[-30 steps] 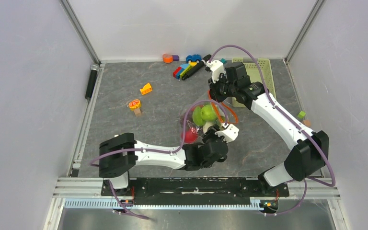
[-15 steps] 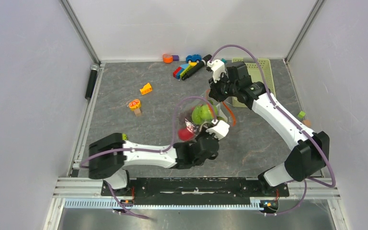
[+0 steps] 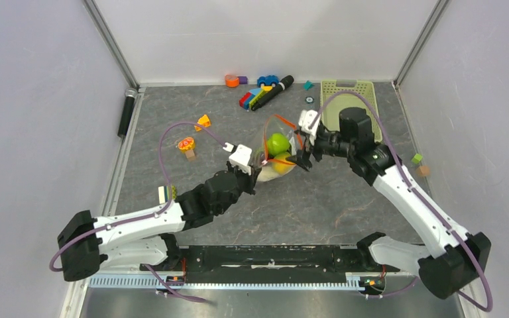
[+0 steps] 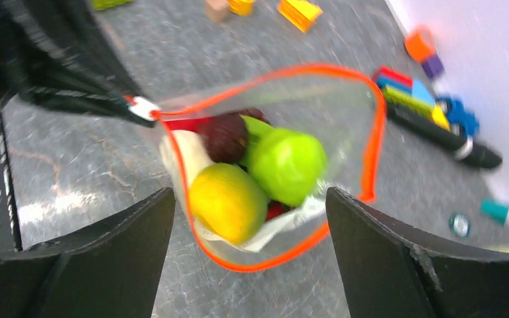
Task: Place the food in the zip-top bag and seal the zipper
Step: Zip the zipper food storage bag at the center of the board.
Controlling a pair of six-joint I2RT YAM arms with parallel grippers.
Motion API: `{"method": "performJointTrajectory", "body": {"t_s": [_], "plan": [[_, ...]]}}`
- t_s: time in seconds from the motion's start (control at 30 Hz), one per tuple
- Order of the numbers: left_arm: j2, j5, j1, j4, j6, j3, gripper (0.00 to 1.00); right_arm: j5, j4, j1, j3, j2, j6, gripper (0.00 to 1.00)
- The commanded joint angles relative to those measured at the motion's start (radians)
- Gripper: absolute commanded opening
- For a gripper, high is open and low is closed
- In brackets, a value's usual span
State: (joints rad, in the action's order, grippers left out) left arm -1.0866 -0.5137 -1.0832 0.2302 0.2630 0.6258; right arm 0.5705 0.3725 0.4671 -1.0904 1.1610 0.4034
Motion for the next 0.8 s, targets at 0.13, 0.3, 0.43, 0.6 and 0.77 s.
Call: {"method": "performJointTrajectory", "body": {"t_s": [0.13,0.3,0.43,0.6,0.77], "plan": [[0.155,0.267,0.028,0.004,-0.021,-0.038,0.02,0.489,-0.211,0.024,0.195,-0.147,0.329,0.93],[0.172,0.292,0.03,-0.016,-0.025,-0.035,0.02,0.432,-0.129,0.159,0.194,-0.136,0.486,0.9],[0.176,0.312,0.031,-0.019,-0.032,-0.038,0.02,0.388,-0.145,0.225,0.163,-0.094,0.438,0.86],[0.204,0.337,0.03,-0.02,-0.052,-0.058,0.02,0.356,-0.145,0.228,0.12,-0.044,0.375,0.79],[0.238,0.339,0.03,-0.029,-0.065,-0.078,0.02,0.344,-0.128,0.232,0.091,-0.009,0.352,0.62]]}}
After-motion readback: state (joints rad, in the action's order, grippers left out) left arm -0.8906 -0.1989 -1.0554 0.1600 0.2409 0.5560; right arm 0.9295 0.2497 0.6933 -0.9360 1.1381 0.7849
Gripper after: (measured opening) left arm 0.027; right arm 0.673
